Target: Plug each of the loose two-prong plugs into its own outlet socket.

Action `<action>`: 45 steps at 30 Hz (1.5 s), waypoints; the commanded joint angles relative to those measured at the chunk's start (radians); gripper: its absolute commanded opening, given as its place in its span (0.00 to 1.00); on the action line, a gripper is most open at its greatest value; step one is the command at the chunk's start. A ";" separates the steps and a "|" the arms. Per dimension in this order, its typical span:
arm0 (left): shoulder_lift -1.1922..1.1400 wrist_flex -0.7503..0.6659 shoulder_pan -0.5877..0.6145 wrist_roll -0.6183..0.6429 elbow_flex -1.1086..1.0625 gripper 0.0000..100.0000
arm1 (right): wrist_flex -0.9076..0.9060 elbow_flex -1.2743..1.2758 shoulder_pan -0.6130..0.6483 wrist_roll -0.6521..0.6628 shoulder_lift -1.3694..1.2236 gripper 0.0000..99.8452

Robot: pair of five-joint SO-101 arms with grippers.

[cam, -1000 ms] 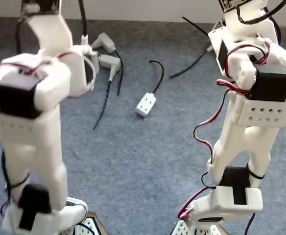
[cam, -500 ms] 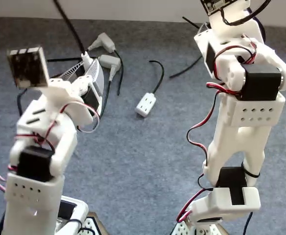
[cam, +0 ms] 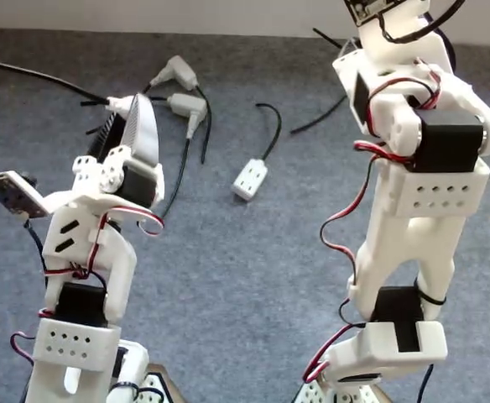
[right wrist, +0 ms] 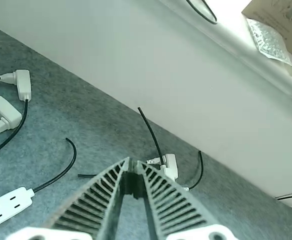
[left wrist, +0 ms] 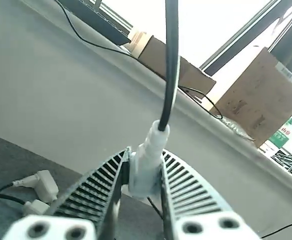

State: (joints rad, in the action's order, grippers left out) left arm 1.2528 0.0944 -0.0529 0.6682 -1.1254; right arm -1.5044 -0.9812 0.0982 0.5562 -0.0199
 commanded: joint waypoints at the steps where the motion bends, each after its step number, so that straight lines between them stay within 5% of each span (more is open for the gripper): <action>1: 0.016 -0.028 -0.082 0.215 0.002 0.01 | -0.004 -0.004 0.025 0.014 0.042 0.01; 4: 0.019 -0.028 -0.108 0.439 -0.039 0.01 | -0.021 -0.004 0.041 0.015 0.042 0.01; 7: 0.018 -0.055 -0.008 0.597 -0.045 0.01 | -0.024 -0.004 0.054 0.015 0.042 0.01; 12: 0.018 -0.069 0.176 1.177 -0.073 0.01 | -0.053 -0.004 0.070 0.015 0.044 0.01; 14: 0.018 -0.069 0.203 1.290 -0.070 0.01 | -0.085 -0.008 0.090 0.015 0.048 0.01; 25: 0.018 -0.161 0.064 1.306 -0.079 0.01 | -0.259 -0.015 0.397 0.009 0.051 0.01; 33: 0.018 -0.161 -0.008 1.300 -0.079 0.01 | -0.254 -0.007 0.486 0.009 0.044 0.01; 40: 0.018 -0.157 -0.208 1.114 -0.085 0.01 | -0.225 -0.005 0.507 0.008 0.022 0.01; 45: 0.018 -0.161 -0.191 1.114 -0.099 0.01 | -0.226 -0.008 0.509 0.008 -0.021 0.01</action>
State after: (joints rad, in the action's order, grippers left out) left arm 1.2543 -0.0437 -0.2447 1.7898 -1.2313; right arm -1.7223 -0.9812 0.5969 0.5623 -0.0430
